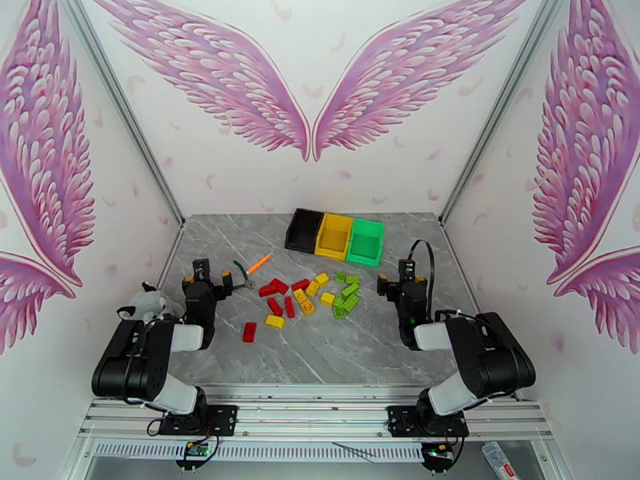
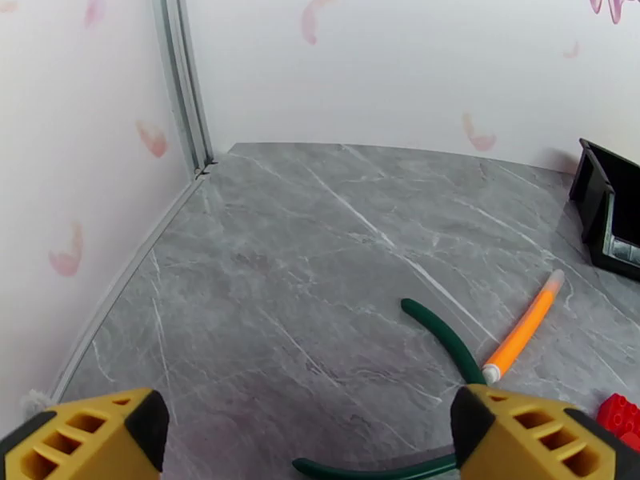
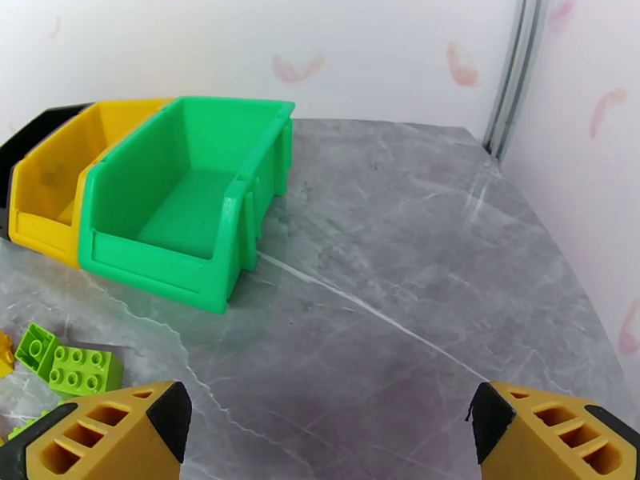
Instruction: Sort the legos into containers by color
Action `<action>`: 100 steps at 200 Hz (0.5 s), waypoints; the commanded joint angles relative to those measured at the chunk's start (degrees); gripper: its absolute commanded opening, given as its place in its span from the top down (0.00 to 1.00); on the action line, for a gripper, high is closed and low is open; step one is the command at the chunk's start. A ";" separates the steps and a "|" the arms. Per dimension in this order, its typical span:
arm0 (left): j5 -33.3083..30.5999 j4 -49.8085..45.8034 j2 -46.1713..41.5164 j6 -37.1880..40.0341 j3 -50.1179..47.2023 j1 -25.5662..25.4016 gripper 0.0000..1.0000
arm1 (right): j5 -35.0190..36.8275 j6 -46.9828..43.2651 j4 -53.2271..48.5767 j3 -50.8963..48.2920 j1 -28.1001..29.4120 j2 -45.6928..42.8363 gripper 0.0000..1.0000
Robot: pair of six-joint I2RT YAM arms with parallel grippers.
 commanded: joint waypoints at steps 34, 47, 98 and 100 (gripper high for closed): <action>3.29 -2.05 0.17 0.95 1.70 0.51 0.01 | -0.79 0.38 0.26 0.74 0.03 -0.76 0.01; 3.30 -1.97 0.17 0.97 1.70 0.51 0.01 | -0.83 0.37 0.31 0.67 0.04 -0.80 0.01; 4.35 -2.04 0.16 0.82 1.71 1.03 0.01 | -0.88 0.38 0.39 0.67 0.02 -0.79 0.01; 4.45 -2.14 0.16 0.79 1.77 1.10 0.01 | -0.88 0.34 0.40 0.67 0.03 -0.80 0.01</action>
